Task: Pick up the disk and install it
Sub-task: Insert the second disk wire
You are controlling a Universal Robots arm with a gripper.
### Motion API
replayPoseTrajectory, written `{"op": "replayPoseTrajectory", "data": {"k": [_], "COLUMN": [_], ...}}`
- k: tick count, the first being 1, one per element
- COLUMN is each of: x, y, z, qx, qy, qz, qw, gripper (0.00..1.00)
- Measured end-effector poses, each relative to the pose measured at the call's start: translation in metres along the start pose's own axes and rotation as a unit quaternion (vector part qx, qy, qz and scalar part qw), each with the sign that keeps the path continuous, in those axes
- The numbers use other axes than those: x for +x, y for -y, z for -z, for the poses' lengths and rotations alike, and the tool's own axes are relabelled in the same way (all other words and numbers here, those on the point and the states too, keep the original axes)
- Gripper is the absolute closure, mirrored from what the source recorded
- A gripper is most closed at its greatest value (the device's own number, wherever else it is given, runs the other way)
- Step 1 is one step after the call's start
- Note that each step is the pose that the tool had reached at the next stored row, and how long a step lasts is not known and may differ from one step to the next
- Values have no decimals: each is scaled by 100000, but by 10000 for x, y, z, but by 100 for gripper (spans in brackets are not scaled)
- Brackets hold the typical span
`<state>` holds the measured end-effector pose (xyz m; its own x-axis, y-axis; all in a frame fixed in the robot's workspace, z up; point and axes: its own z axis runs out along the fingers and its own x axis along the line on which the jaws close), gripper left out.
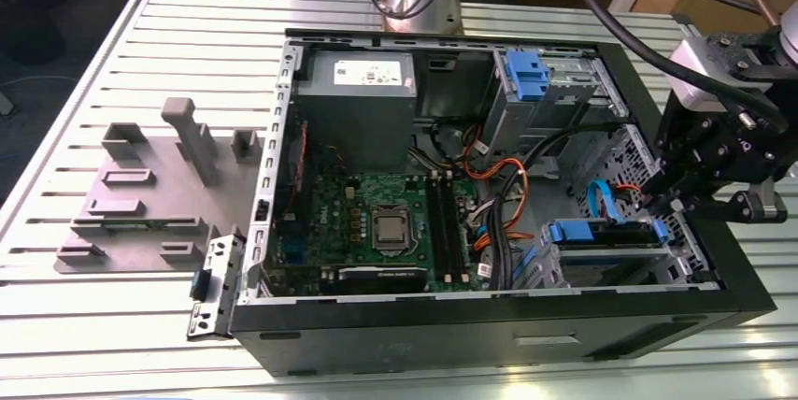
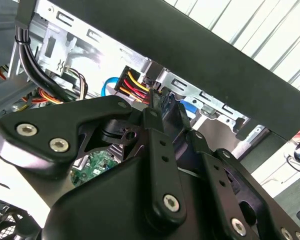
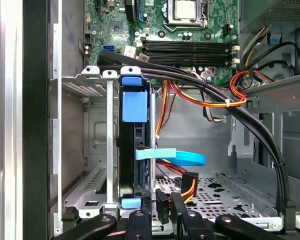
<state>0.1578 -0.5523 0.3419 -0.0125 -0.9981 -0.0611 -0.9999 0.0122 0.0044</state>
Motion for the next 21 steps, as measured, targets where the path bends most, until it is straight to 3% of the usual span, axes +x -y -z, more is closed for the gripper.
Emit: {"op": "replayPoseTrajectory", "data": {"k": [8,10,12,18,21], "x": [0,0,0,0,0], "y": [0,0,0,0,-42], "z": [-2,-2,-2,-2,-2], "qx": [-2,1,1,0,90], "qy": [-42,-45,-49,-60,-56], "qz": [5,6,4,5,14], "qw": [100000,100000,100000,100000,100000], "gripper": [70,72,84,84,84]}}
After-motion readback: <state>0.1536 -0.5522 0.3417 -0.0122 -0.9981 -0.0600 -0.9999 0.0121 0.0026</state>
